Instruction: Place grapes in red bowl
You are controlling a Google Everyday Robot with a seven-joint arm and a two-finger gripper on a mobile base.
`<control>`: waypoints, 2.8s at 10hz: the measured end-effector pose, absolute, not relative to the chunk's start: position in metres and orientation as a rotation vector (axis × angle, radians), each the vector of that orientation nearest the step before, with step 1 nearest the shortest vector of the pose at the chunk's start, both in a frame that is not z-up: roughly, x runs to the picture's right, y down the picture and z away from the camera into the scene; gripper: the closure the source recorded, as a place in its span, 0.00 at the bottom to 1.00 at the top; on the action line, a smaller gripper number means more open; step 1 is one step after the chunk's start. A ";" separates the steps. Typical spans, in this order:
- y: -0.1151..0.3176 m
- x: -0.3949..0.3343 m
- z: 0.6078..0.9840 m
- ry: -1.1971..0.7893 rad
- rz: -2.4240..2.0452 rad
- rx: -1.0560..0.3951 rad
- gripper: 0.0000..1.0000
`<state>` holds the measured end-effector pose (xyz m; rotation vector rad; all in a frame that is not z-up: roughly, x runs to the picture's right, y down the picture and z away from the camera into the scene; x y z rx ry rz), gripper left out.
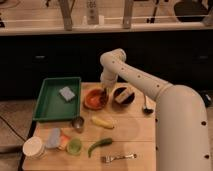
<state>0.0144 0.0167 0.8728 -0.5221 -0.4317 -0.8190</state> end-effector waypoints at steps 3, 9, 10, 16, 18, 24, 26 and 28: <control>0.016 0.014 0.873 -0.433 -0.819 -0.521 1.00; 0.015 0.016 0.874 -0.437 -0.817 -0.520 1.00; 0.015 0.017 0.875 -0.438 -0.816 -0.520 1.00; 0.014 0.019 0.876 -0.442 -0.816 -0.520 1.00; 0.014 0.019 0.876 -0.443 -0.817 -0.520 1.00; 0.013 0.022 0.877 -0.446 -0.816 -0.518 1.00; 0.013 0.023 0.877 -0.447 -0.816 -0.519 1.00; 0.013 0.024 0.877 -0.448 -0.815 -0.519 1.00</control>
